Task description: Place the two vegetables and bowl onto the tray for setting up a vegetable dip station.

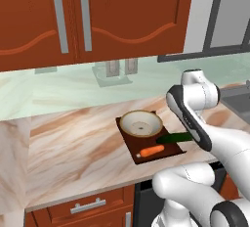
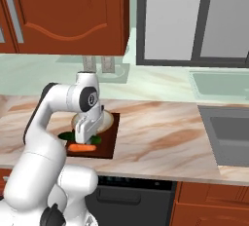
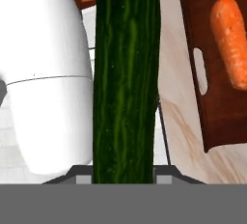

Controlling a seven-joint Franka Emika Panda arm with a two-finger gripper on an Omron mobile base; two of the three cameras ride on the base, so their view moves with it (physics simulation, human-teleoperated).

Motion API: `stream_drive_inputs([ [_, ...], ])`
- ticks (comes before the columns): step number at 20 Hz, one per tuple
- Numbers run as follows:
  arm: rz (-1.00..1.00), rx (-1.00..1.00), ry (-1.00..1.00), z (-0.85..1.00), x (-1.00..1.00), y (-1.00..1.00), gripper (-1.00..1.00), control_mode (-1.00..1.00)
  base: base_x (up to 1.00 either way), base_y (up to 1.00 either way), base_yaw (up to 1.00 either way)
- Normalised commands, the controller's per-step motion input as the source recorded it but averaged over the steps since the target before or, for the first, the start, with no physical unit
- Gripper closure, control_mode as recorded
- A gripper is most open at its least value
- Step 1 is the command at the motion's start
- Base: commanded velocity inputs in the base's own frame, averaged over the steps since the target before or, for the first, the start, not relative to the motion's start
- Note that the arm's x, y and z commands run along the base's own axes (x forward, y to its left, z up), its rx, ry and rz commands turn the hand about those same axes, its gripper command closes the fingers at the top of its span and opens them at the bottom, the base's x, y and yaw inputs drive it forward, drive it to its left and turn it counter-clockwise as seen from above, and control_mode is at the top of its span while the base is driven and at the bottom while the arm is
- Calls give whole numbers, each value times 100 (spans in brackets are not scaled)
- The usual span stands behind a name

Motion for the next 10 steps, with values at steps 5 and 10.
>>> stream_drive_inputs([
  [5, 0, 0, 1, -18, 14, 1, 100, -100, 0, 0, 0],
  [10, 0, 0, 0, -16, 20, 0, 100, -100, 0, 0, 0],
])
